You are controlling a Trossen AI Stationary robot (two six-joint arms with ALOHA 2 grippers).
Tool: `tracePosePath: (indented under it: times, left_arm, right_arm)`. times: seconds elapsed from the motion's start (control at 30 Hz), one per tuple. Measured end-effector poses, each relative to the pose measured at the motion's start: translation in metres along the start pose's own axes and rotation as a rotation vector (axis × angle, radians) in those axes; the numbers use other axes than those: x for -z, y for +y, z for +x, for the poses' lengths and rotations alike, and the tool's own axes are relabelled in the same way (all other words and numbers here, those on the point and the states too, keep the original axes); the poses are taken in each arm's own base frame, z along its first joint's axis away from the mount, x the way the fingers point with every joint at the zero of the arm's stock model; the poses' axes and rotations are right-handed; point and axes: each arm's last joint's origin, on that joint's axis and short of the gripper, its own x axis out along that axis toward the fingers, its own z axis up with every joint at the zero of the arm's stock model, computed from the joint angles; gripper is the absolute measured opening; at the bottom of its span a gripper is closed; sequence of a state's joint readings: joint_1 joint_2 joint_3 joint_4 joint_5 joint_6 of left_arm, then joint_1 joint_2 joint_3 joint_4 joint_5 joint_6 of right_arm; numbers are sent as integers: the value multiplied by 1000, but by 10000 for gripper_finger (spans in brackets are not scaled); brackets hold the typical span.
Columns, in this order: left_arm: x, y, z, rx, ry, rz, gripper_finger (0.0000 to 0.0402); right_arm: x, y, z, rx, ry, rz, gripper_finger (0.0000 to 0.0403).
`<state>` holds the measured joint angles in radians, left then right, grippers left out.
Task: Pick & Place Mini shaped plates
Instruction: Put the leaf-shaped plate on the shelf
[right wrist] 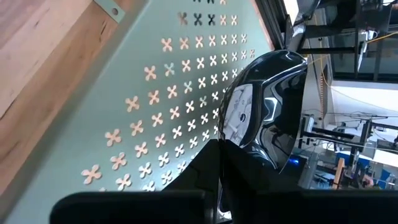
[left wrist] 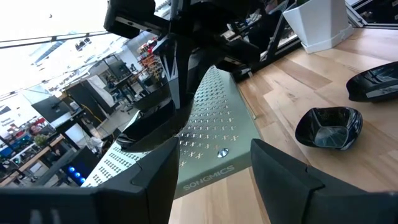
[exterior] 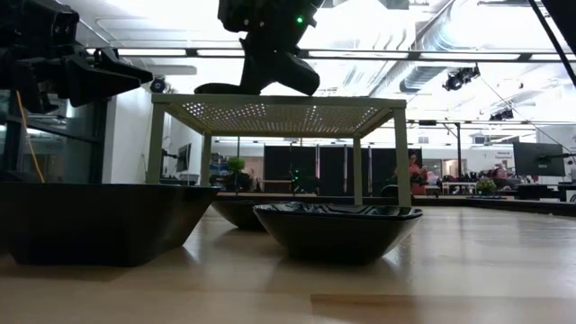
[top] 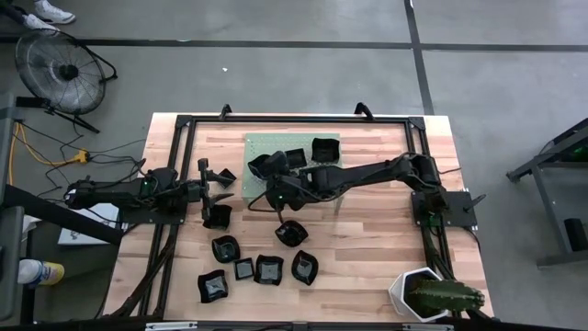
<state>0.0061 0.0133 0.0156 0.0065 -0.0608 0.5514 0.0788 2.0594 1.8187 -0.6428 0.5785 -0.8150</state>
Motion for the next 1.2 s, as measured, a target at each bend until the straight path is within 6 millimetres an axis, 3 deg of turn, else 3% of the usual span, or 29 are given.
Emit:
tracePosePath:
  times: [1.2]
  left_arm:
    - [0, 0, 0, 0, 0, 0, 193]
  right_arm:
    - [-1, 2, 0, -60, -47, -4, 12]
